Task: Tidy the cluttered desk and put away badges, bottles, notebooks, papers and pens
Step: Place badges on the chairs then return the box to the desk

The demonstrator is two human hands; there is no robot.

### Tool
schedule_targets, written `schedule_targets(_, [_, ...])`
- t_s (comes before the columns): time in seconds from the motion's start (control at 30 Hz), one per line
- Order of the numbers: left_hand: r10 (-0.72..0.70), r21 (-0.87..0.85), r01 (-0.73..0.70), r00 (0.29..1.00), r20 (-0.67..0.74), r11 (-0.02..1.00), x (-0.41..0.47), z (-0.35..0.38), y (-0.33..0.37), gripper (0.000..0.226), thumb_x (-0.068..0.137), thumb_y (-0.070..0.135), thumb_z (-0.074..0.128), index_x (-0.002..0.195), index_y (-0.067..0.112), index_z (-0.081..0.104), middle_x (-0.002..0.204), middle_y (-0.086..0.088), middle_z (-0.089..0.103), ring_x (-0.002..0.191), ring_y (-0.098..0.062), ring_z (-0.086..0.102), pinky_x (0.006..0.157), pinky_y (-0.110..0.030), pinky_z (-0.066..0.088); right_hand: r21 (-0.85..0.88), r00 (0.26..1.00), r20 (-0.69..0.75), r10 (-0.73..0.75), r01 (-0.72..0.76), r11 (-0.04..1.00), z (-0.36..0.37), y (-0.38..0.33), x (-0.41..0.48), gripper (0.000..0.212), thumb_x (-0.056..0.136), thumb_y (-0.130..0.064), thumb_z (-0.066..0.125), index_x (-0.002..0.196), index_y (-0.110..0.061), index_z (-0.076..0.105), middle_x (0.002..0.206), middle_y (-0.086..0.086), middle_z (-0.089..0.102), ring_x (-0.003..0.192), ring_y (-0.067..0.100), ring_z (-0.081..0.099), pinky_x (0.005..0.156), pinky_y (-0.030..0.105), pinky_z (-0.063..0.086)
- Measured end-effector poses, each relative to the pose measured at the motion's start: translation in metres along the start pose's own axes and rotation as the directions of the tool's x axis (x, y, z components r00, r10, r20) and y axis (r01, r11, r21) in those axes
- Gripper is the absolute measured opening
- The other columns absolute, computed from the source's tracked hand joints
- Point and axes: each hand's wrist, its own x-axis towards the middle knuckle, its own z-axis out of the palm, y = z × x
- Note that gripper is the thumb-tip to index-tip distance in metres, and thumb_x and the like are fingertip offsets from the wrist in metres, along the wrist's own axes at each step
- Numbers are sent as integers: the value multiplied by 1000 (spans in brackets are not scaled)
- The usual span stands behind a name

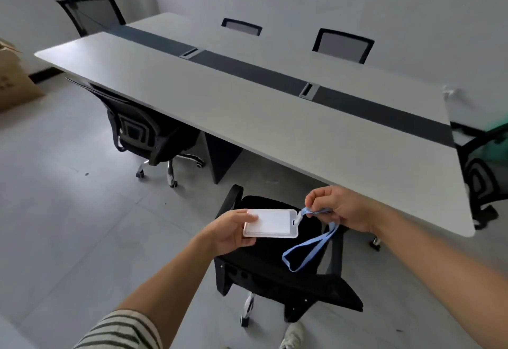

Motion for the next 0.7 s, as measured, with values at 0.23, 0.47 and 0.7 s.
schedule_targets(0.23, [202, -28, -211, 961, -187, 977, -6, -11, 42, 30, 94, 11, 56, 121, -1, 57, 98, -13, 67, 84, -21, 66, 67, -28, 59, -192, 980, -163, 115, -146, 970, -11, 54, -2, 14, 93, -20, 64, 102, -9, 64, 87, 6, 72, 66, 15, 60, 57, 22, 45])
schedule_targets(0.47, [202, -61, -244, 899, -389, 968, -9, -43, 46, 29, 93, 25, 60, 113, 5, 57, 100, -11, 60, 95, -25, 59, 87, -38, 49, -506, 944, -260, 203, -312, 804, 31, 129, 4, 65, 75, -61, 71, 131, -34, 52, 133, -6, 54, 121, 11, 54, 103, 29, 43])
schedule_targets(0.7, [38, -65, -68, 921, -388, 996, -30, -89, 27, 28, 82, 28, 69, 97, 8, 58, 79, -11, 61, 71, -27, 63, 64, -41, 54, -733, 953, -301, 42, -260, 629, 105, 169, 7, 73, 81, -79, 32, 135, -34, 49, 127, -11, 57, 117, 13, 54, 96, 33, 41])
